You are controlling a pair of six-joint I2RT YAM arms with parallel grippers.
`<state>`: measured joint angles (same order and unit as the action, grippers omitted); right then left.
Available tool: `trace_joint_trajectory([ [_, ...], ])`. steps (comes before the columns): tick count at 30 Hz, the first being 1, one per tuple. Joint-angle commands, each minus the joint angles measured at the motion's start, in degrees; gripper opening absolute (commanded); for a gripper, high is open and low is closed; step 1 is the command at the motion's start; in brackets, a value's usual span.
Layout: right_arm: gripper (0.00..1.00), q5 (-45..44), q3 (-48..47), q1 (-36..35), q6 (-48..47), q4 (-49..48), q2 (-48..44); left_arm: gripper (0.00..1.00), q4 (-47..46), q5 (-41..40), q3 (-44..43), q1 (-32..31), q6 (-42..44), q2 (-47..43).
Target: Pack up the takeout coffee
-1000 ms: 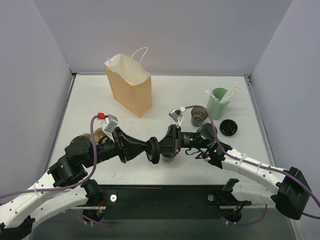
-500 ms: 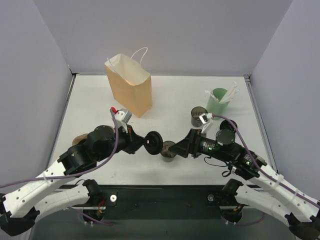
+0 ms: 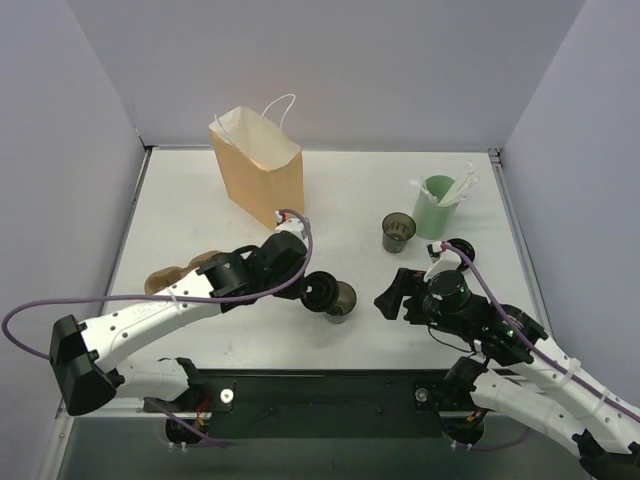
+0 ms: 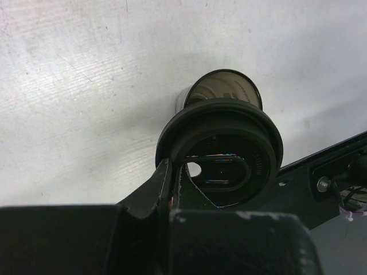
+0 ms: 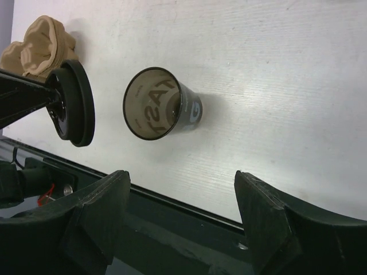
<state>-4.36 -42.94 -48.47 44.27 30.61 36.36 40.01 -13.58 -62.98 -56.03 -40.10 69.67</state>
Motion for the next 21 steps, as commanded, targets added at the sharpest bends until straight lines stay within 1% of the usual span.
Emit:
trace_joint_trajectory([
  [1, 0.75, -5.6, 0.7, -0.5, -0.6, 2.3, -0.3, 0.00, 3.6, -2.0, -6.7, -0.9, -2.7, 3.7],
  [5, 0.75, -6.4, 1.2, -0.6, -0.9, 2.6, -0.5, 0.00, 6.6, -1.4, -10.7, -1.1, -3.7, 8.9],
  [9, 0.75, -6.7, 1.5, -0.5, -0.7, 2.7, -0.9, 0.00, 6.6, 1.5, -12.7, -1.7, -3.4, 12.7],
  [14, 0.75, -6.9, 2.4, -0.8, -1.1, 2.9, -1.7, 0.00, 10.9, -1.6, -17.3, -3.4, -4.1, 18.1],
  [21, 0.75, -6.7, 4.4, -0.8, 0.0, 3.0, -4.7, 0.00, 13.3, -2.7, -19.2, -3.6, -4.5, 21.3],
])
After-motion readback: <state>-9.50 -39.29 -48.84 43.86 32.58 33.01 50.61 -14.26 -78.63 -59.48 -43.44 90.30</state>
